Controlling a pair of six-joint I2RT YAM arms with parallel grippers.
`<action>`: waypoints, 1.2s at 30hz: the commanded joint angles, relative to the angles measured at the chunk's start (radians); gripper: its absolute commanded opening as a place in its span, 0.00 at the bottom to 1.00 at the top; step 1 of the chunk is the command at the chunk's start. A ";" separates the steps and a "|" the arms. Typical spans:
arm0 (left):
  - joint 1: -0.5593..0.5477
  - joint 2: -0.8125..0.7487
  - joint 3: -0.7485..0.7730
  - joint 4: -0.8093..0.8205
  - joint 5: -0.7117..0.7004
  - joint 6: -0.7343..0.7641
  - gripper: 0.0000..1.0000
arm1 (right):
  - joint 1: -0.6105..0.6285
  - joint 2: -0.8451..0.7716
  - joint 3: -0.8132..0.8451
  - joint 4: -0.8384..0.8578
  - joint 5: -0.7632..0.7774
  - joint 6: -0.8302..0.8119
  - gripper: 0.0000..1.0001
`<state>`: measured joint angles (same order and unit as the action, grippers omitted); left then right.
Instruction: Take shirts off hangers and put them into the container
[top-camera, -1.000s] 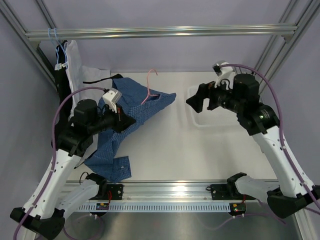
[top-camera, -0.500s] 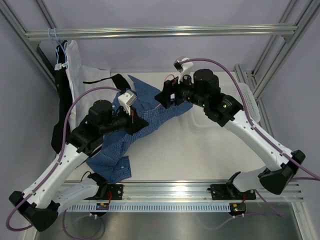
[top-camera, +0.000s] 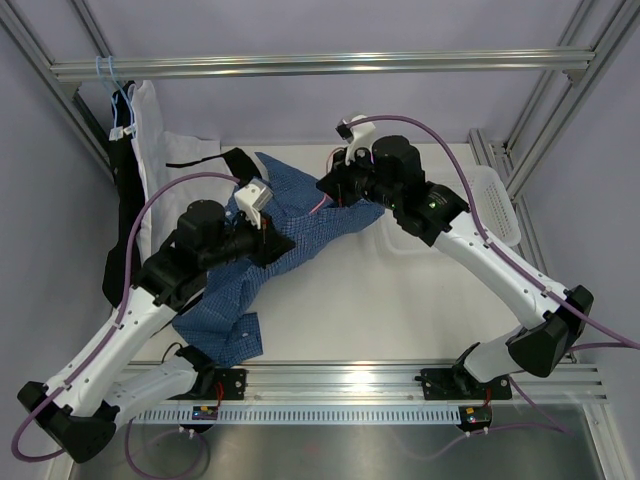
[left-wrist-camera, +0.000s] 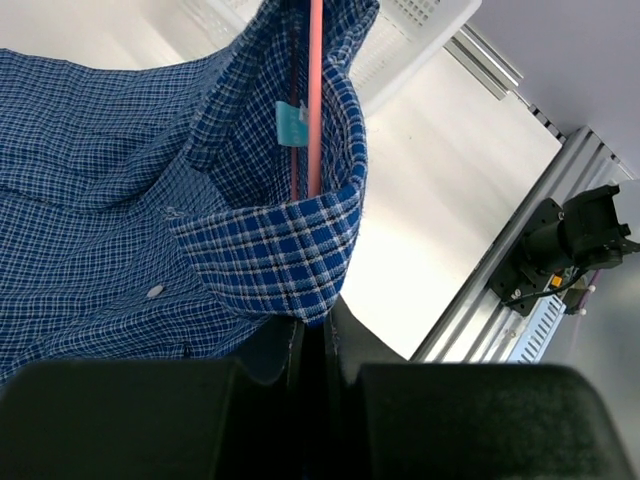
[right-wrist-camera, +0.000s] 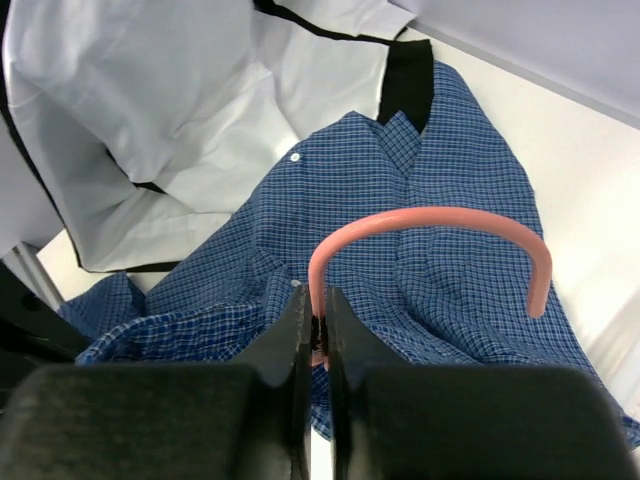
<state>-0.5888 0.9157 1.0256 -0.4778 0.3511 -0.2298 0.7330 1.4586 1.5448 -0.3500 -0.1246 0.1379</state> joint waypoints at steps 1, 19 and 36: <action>-0.005 -0.011 0.040 0.085 -0.075 0.010 0.18 | 0.016 -0.010 0.041 0.009 -0.001 -0.026 0.00; -0.005 0.120 0.258 -0.025 -0.083 0.107 0.70 | 0.016 -0.034 0.040 -0.027 -0.046 -0.092 0.00; -0.005 0.170 0.284 -0.130 0.123 0.185 0.69 | 0.016 -0.017 0.044 -0.061 -0.063 -0.107 0.00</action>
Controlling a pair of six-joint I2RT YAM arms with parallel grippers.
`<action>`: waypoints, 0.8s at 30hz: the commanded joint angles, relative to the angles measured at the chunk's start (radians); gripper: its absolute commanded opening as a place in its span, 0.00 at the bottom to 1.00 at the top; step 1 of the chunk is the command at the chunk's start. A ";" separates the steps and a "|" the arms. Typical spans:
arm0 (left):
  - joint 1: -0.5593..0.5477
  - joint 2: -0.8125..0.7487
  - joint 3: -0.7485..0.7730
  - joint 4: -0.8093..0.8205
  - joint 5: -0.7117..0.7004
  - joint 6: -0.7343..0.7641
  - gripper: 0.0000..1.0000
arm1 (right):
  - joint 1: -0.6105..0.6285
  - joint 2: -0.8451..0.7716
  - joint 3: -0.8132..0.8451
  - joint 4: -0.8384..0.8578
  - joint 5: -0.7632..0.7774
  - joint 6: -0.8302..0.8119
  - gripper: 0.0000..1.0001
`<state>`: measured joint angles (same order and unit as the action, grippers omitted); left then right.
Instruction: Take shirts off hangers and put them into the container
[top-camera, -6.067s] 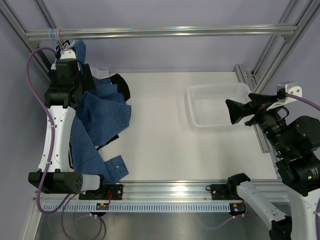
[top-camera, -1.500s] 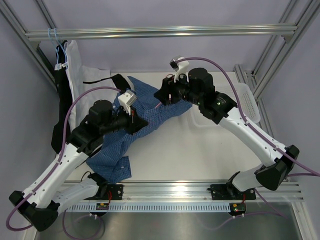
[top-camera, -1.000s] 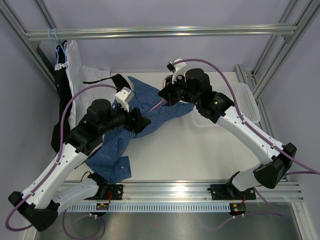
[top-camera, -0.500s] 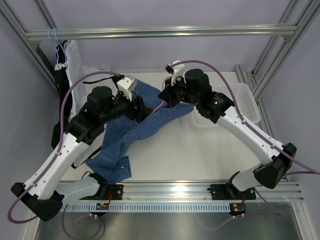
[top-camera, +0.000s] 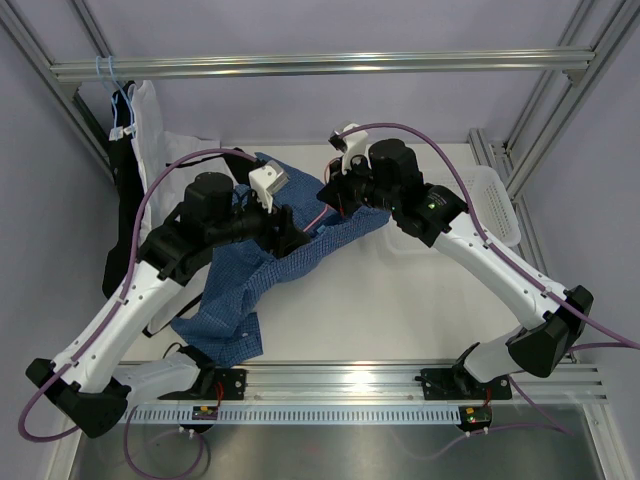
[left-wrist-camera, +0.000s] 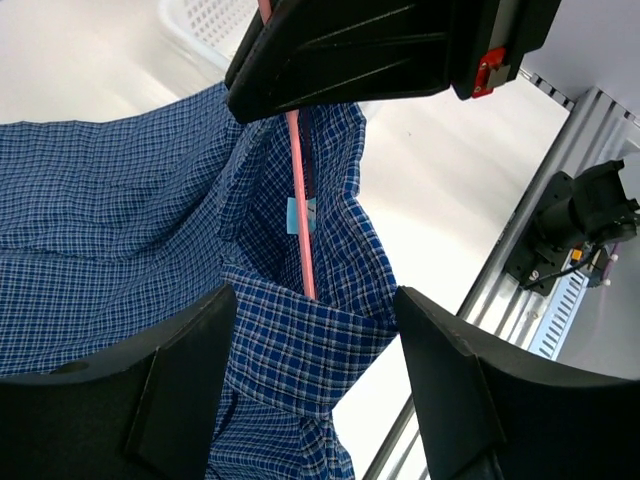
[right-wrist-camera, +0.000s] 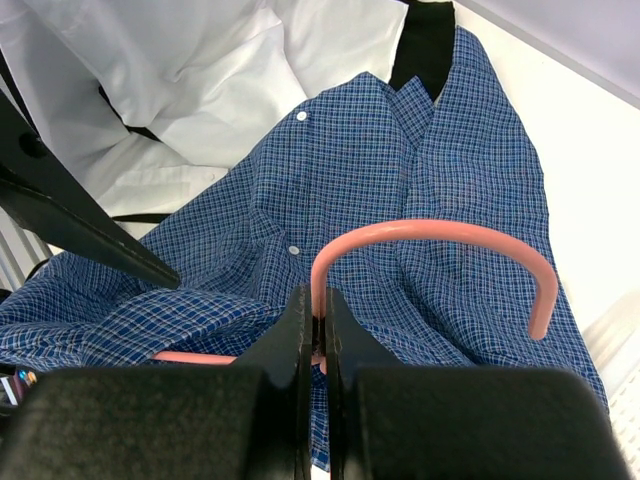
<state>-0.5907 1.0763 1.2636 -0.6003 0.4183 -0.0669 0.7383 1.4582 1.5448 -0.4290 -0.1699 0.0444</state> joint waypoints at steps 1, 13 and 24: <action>-0.004 0.013 0.051 -0.016 0.053 0.019 0.69 | 0.010 -0.016 0.044 0.016 -0.014 -0.014 0.00; -0.003 0.051 0.056 -0.069 -0.145 -0.077 0.46 | 0.010 -0.016 0.044 0.018 0.035 -0.020 0.00; -0.003 0.019 0.054 -0.101 -0.177 -0.086 0.00 | 0.012 -0.030 0.006 0.050 0.115 -0.020 0.00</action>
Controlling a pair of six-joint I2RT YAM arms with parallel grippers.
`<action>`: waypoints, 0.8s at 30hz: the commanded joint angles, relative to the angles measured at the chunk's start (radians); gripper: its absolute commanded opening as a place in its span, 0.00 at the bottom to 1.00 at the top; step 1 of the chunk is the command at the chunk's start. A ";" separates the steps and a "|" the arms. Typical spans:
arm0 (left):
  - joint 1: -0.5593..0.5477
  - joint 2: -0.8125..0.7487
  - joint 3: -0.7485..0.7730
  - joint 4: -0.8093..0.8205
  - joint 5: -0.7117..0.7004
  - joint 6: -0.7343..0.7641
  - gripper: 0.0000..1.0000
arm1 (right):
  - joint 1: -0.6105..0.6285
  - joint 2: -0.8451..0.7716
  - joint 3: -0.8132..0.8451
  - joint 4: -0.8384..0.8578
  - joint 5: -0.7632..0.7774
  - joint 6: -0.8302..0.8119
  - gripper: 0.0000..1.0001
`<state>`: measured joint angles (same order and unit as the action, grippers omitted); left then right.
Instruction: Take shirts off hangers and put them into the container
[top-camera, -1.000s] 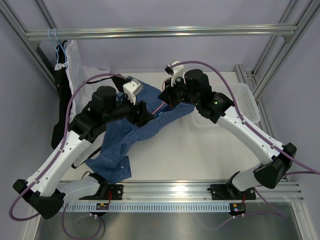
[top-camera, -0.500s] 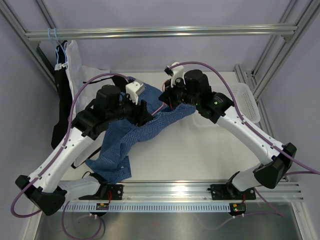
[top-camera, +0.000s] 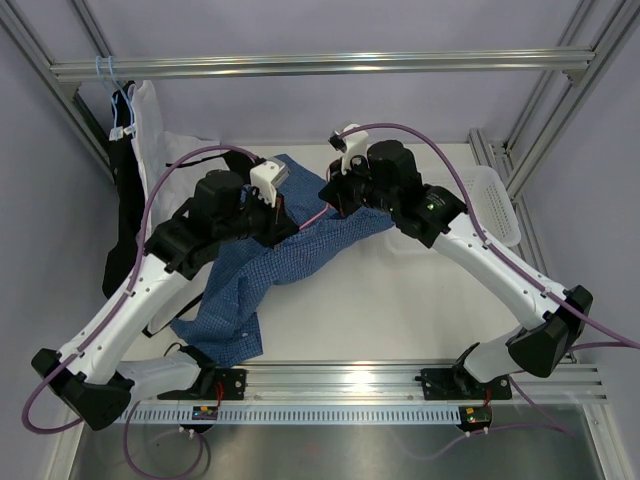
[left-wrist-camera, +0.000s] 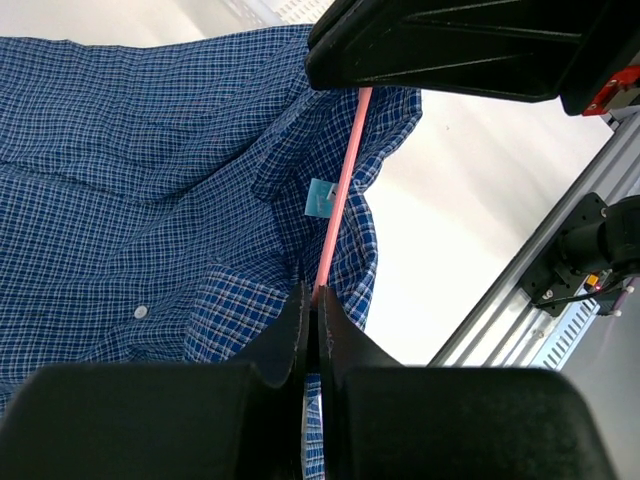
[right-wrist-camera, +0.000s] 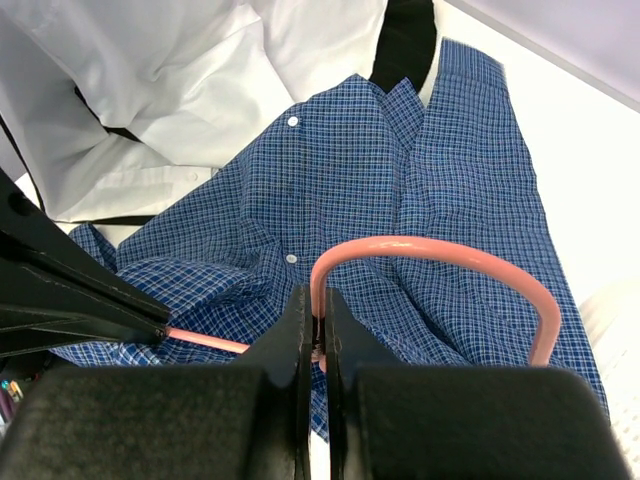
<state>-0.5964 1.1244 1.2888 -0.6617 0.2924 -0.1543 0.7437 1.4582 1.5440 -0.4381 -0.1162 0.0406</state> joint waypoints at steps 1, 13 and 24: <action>0.003 -0.032 0.032 -0.044 -0.073 0.004 0.00 | 0.006 -0.030 -0.001 0.064 0.072 -0.013 0.00; 0.003 -0.178 0.032 -0.163 -0.325 -0.022 0.00 | 0.005 0.002 -0.042 0.113 0.211 0.019 0.00; 0.003 -0.435 -0.120 -0.248 -0.346 -0.145 0.00 | -0.058 0.117 0.252 0.016 0.343 0.081 0.00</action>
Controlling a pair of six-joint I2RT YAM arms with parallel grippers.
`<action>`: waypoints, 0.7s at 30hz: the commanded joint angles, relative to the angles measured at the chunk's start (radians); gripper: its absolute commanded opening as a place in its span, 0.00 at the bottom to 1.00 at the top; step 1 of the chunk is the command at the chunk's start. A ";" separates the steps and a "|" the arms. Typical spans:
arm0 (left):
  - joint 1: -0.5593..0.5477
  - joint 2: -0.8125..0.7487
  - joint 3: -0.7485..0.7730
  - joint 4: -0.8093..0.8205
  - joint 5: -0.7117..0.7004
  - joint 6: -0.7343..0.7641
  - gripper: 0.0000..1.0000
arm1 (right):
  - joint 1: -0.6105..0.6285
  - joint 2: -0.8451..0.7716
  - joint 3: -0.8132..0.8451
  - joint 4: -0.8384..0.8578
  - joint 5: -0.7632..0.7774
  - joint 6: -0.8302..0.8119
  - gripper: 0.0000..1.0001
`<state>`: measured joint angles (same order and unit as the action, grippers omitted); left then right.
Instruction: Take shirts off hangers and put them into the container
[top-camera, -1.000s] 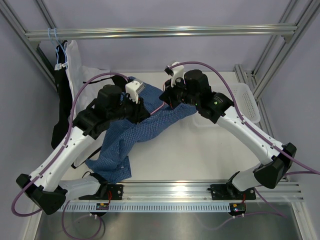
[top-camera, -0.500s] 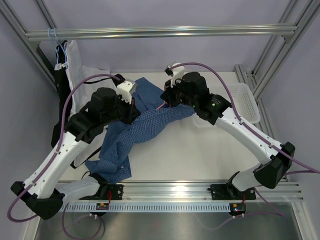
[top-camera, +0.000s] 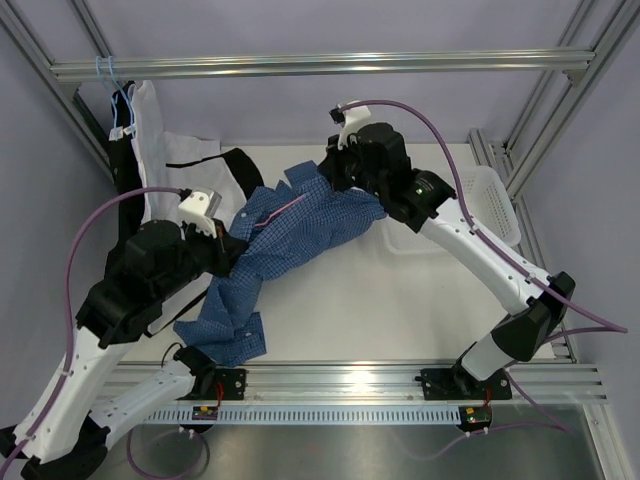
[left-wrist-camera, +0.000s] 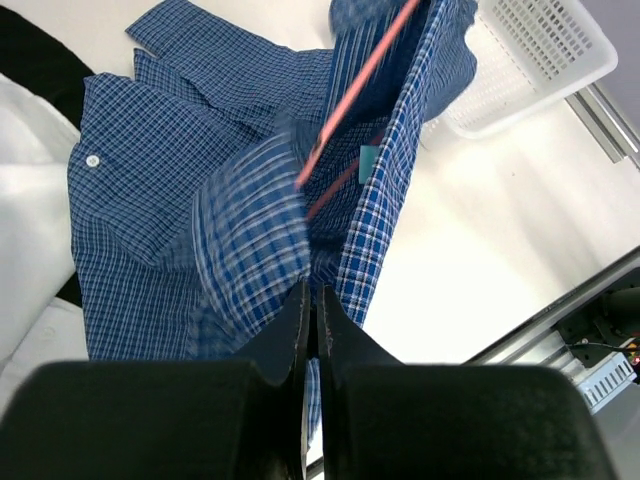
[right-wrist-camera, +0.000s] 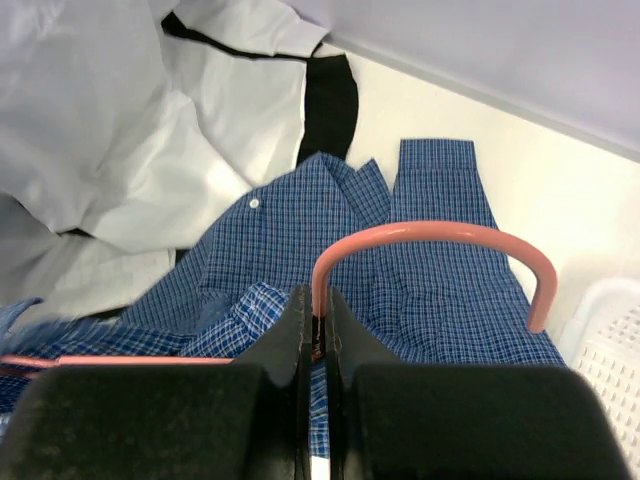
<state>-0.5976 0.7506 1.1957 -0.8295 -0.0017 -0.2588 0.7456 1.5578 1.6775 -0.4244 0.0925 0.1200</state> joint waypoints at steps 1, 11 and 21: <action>0.004 -0.072 -0.033 -0.086 -0.076 -0.045 0.00 | -0.061 0.033 0.167 -0.004 0.127 0.001 0.00; 0.004 -0.117 -0.068 -0.131 -0.417 -0.175 0.00 | -0.063 0.024 0.212 -0.027 -0.097 0.023 0.00; 0.004 -0.002 0.068 -0.019 -0.512 -0.172 0.00 | -0.061 -0.085 -0.053 0.018 -0.168 0.049 0.00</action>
<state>-0.5976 0.7166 1.2022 -0.8665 -0.3878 -0.4309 0.7094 1.5604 1.6470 -0.4679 -0.0975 0.1799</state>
